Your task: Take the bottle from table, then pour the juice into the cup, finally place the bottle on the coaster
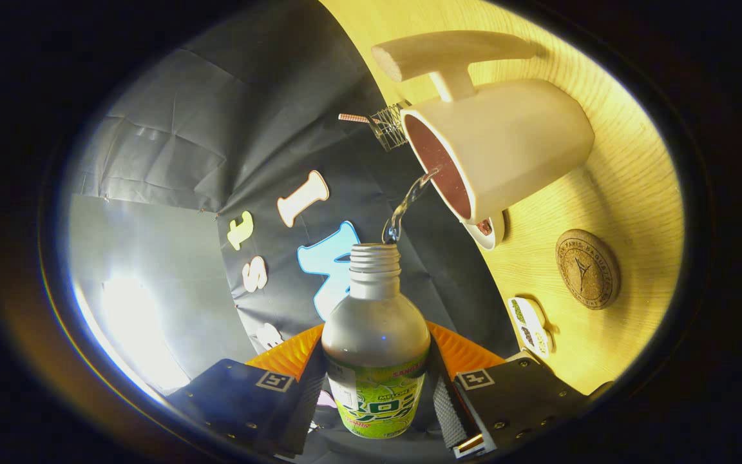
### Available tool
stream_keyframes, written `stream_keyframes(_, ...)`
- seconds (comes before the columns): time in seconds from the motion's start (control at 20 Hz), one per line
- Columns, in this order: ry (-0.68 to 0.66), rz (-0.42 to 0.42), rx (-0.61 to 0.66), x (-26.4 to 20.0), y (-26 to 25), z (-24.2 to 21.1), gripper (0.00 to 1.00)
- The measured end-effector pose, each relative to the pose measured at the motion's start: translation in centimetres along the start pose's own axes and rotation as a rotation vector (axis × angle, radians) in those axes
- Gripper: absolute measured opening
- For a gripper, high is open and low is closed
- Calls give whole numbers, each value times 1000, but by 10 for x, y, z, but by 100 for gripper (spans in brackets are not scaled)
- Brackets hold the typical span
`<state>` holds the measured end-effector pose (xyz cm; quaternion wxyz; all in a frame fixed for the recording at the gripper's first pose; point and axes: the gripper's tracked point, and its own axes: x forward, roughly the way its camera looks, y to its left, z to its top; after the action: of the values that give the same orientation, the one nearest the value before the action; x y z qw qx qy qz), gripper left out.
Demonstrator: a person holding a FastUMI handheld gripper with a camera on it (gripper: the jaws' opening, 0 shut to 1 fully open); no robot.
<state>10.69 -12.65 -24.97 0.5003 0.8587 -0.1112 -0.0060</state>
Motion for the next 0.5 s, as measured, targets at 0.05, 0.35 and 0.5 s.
stream_keyframes(0.05,-2,-1,5,0,0,0,76)
stream_keyframes(0.35,-32,-1,57,4,5,-1,76)
stream_keyframes(0.5,-47,4,79,8,7,-2,77)
